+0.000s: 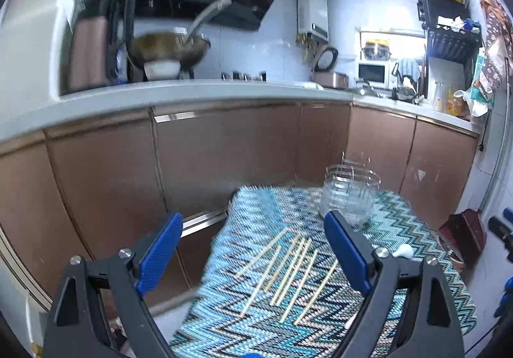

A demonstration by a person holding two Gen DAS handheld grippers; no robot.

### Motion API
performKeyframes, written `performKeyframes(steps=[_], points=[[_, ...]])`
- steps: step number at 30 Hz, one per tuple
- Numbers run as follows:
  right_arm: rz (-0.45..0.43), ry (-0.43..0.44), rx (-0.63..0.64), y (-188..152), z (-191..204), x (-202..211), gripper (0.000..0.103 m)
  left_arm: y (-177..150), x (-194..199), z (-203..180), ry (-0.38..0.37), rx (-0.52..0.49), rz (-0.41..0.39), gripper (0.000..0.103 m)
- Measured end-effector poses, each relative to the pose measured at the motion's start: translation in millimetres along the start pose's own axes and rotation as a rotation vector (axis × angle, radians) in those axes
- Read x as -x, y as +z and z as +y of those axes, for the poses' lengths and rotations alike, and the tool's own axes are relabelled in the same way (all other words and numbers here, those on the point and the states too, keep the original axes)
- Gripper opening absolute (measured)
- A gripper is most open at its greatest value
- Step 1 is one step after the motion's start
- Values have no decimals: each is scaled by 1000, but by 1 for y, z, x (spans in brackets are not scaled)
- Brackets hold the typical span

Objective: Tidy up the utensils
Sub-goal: 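Grasp the small white ceramic spoon with the right tool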

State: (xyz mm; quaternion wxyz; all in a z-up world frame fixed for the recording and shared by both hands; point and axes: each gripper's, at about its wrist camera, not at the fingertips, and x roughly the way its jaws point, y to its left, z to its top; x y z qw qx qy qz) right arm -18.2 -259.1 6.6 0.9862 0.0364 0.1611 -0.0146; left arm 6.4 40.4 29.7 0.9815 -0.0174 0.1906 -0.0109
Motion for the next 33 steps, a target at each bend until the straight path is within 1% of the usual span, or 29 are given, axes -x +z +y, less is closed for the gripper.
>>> performKeyframes(steps=[4,6,8,10,13,15,17,18,20,22,24,26,28,33], points=[[85,22,-28,-13,-11,-29,102,-9,-35,1,-6,-5,113,90],[108,36,-37,-18,-13,-42,102,-16,-55,2,-15,2,180,90],[148,53,-54,-23,-17,-56,98,-22,-71,2,-12,-3,228,90],[202,76,-79,-30,-22,-72,95,-28,-83,2,-11,-5,260,90],[277,117,-123,-43,-29,-97,87,-34,-103,4,3,-7,302,90],[325,126,-127,-52,-29,-114,82,-37,-115,6,14,-4,323,90],[373,157,-120,-60,-27,-129,69,-40,-129,9,21,2,347,90],[409,185,-113,-66,-23,-140,66,-43,-136,9,22,7,361,90],[461,226,-108,-72,-16,-152,57,-48,-145,10,21,14,380,90],[513,270,-94,-83,-8,-167,52,-52,-154,11,21,16,398,89],[547,297,-88,-90,-4,-178,44,-55,-162,12,12,20,420,89],[575,316,-88,-96,-2,-189,33,-56,-169,12,5,18,434,89],[595,325,-92,-99,-3,-195,28,-56,-175,12,1,9,443,88],[642,354,-109,-109,-4,-215,25,-56,-194,8,-28,-18,485,84]])
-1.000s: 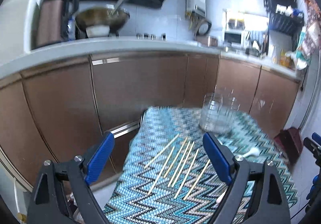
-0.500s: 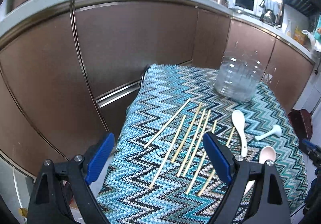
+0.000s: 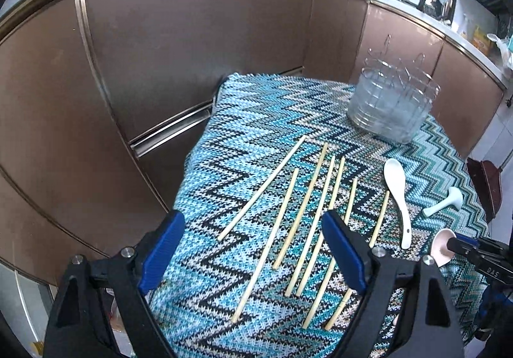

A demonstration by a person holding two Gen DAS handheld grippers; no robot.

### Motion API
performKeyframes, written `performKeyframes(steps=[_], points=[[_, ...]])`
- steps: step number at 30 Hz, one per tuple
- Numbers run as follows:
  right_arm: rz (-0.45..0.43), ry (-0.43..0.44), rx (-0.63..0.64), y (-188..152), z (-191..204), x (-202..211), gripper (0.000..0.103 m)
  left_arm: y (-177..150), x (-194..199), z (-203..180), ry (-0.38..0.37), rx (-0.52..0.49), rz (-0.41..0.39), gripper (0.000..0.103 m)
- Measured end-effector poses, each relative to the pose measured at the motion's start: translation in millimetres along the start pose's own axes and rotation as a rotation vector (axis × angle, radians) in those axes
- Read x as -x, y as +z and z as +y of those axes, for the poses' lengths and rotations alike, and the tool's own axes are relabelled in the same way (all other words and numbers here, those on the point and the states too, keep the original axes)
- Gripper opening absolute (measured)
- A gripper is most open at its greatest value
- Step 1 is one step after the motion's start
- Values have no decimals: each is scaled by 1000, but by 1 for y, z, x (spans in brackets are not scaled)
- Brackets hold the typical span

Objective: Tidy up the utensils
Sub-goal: 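Grasp the small white ceramic spoon with the right tool, then grasp a wooden chopstick with the left tool while the right tool holds the spoon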

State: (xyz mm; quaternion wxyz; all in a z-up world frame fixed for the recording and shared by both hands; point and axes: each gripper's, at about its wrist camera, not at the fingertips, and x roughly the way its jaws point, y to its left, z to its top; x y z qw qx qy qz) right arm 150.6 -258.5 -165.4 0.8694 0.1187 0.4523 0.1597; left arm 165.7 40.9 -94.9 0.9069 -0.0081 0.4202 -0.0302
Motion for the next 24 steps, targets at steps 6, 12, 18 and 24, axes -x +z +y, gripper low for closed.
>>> performKeyframes(steps=[6,12,18,24], points=[[33,37,7,3,-3,-17,13,15,-26,-7,-91,-27,82,64],[43,81,36,8,-2,-23,9,38,-58,-31,-212,-99,176,40],[13,105,32,13,-9,-14,8,62,-93,-52,-302,-140,274,30],[-8,116,22,16,-19,-7,8,82,-127,-64,-273,-175,343,25]])
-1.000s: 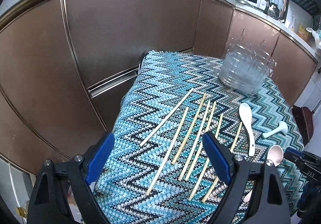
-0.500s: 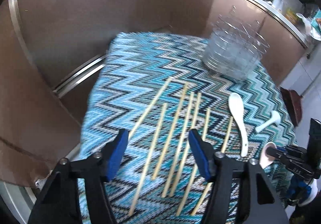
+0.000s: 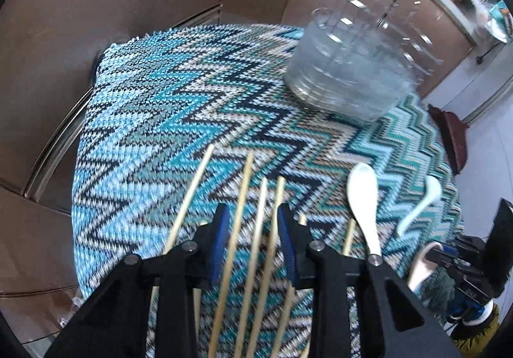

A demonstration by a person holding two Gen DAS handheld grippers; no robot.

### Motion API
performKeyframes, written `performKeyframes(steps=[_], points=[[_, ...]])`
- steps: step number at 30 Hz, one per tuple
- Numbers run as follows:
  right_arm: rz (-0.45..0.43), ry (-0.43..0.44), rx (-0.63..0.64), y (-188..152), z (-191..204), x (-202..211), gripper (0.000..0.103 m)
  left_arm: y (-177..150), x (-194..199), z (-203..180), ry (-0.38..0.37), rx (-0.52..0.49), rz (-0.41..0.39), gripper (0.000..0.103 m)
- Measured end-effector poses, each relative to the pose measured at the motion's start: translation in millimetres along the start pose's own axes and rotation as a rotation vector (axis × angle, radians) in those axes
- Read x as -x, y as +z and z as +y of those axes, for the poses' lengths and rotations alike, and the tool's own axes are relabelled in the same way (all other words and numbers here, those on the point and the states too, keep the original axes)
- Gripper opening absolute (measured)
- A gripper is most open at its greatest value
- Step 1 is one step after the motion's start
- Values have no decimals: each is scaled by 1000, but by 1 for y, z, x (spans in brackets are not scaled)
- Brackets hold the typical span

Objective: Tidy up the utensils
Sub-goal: 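Grasp a wooden chopstick with the left tool while the right tool holds the spoon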

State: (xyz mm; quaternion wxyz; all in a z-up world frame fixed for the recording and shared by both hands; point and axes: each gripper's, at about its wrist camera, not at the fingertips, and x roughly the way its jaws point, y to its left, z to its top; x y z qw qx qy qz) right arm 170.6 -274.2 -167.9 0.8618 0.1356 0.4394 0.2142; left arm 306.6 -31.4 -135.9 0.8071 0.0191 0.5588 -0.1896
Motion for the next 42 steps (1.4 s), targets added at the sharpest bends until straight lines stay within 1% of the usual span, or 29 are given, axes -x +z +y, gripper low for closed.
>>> performKeyframes(steps=[4,7,11,21,22,23,24,27,32,38,42], points=[[-8,1,-1,2,-4,4,8,13,-14,6,7,8,35,21],[-12,3,-10,4,-10,7,8,21,-18,11,-10,27,38,21],[-16,3,-12,5,-13,8,8,32,-26,8,-16,23,54,21],[-17,-2,-28,4,-16,6,8,43,-48,3,17,10,90,21],[-15,-2,-27,4,-15,6,8,43,-51,3,22,8,95,20],[-12,-2,-25,3,-14,5,8,43,-53,3,26,4,100,14],[-10,-2,-23,3,-13,4,8,43,-56,2,34,1,103,11],[-9,-5,-22,3,-11,3,8,43,-54,1,35,6,90,5],[-20,-16,-12,3,-4,9,8,35,-37,2,39,23,46,5],[-64,-29,21,3,14,34,9,15,13,-7,78,-26,-43,5],[-101,-38,41,0,28,54,9,0,53,-15,107,-50,-123,5]])
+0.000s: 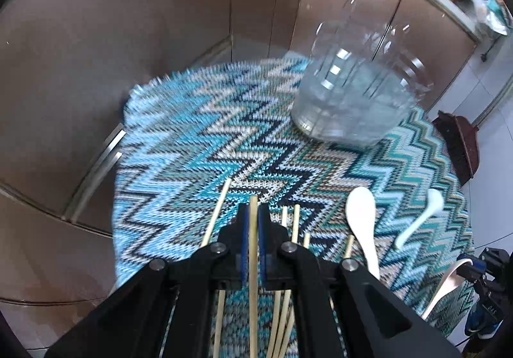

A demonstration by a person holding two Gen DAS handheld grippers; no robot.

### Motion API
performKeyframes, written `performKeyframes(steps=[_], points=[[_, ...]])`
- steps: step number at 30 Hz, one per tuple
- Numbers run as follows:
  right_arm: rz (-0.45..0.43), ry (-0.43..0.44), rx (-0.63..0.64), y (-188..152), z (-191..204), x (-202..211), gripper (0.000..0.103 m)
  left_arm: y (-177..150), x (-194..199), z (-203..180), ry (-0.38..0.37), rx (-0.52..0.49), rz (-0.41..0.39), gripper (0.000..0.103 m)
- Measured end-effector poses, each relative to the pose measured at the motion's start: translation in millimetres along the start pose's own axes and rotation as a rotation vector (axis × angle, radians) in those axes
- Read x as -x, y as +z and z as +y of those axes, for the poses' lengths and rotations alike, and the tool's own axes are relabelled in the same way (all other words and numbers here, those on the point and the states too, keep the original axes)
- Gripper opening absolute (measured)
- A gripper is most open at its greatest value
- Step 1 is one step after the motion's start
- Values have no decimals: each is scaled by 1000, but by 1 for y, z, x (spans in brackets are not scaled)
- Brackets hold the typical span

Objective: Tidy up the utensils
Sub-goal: 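Grasp a wooden chopstick with the left tool while the right tool holds the spoon, then drop the spoon into the wire holder with the right tool while the left tool drops the chopstick in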

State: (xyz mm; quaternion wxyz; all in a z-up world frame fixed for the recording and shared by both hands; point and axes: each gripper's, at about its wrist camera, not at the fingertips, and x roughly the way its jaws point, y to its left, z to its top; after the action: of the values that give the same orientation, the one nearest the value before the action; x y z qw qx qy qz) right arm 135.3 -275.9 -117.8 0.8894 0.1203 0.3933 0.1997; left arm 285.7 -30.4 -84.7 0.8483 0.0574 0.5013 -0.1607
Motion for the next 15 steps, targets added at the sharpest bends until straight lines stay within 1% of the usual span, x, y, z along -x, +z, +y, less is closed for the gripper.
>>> performKeyframes(steps=[8,10,13,15], points=[[-88,-35,50,1,31,49,9,-9,85,-5,18,14,-161,5],[-109,-47,62,5,36,60,9,-8,107,-7,16,28,-217,5],[-139,-78,92,16,43,74,9,-2,137,-10,-8,54,-307,5],[-165,-100,119,30,47,82,9,7,159,-14,-26,70,-389,5]])
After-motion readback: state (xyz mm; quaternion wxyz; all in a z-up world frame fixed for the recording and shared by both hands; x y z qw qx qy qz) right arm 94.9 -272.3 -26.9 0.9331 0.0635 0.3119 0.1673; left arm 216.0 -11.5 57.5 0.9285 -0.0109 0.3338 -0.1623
